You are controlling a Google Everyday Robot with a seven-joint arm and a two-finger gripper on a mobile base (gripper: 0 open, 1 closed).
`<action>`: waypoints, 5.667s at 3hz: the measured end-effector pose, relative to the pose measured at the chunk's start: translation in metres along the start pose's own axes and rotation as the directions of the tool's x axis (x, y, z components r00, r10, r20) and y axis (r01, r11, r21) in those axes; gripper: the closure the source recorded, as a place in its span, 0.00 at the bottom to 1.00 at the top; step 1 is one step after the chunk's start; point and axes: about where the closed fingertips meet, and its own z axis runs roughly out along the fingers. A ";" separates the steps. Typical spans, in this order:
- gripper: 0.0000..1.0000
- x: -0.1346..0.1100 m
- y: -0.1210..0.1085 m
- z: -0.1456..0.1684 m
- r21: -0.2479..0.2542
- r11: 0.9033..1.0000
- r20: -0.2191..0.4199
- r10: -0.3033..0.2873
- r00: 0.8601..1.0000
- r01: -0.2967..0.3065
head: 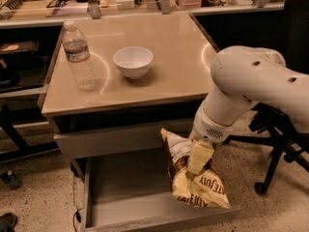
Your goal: Place brown chip bag into middle drawer
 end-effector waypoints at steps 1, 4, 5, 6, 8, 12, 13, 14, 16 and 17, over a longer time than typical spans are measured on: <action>1.00 0.000 0.001 0.003 -0.004 1.000 0.007 0.003 1.000 -0.003; 1.00 -0.012 -0.007 0.078 -0.046 0.990 0.117 0.138 0.983 -0.134; 1.00 -0.012 -0.007 0.078 -0.046 0.990 0.117 0.138 0.983 -0.134; 1.00 -0.020 0.007 0.110 -0.114 0.981 0.138 0.169 0.976 -0.154; 1.00 -0.026 0.019 0.149 -0.182 0.963 0.164 0.227 0.960 -0.197; 1.00 -0.036 -0.011 0.212 -0.168 0.945 0.194 0.310 0.931 -0.280; 1.00 -0.040 -0.020 0.214 -0.139 0.945 0.221 0.320 0.921 -0.295; 1.00 -0.046 -0.008 0.232 -0.167 0.934 0.224 0.348 0.910 -0.316; 1.00 -0.065 -0.008 0.267 -0.190 0.920 0.282 0.387 0.878 -0.344; 1.00 -0.071 -0.019 0.280 -0.197 0.918 0.310 0.391 0.867 -0.344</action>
Offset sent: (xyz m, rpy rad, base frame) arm 0.0132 0.0211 -0.0580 0.1005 -0.0301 -0.1707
